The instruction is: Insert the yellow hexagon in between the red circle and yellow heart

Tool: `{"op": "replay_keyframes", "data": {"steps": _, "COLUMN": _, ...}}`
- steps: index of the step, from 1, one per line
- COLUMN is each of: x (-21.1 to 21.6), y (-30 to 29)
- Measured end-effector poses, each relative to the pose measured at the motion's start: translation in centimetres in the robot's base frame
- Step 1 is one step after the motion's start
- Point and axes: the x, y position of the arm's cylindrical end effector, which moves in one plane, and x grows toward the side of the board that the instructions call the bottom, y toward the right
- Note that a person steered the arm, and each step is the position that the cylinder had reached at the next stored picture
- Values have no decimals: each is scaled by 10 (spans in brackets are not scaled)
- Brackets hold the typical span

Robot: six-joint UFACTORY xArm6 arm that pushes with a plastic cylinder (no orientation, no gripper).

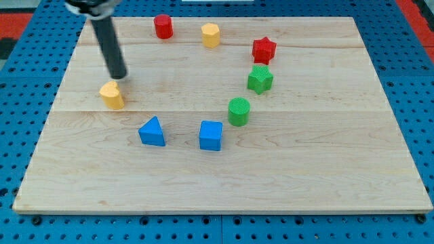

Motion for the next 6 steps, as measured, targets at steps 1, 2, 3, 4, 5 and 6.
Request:
{"op": "replay_keyframes", "data": {"steps": 1, "x": 49, "y": -10}}
{"op": "replay_keyframes", "data": {"steps": 2, "x": 82, "y": 60}}
{"op": "replay_keyframes", "data": {"steps": 3, "x": 49, "y": 62}}
{"op": "replay_keyframes", "data": {"steps": 4, "x": -18, "y": 98}}
{"op": "replay_keyframes", "data": {"steps": 5, "x": -28, "y": 185}}
{"op": "replay_keyframes", "data": {"steps": 6, "x": -78, "y": 228}}
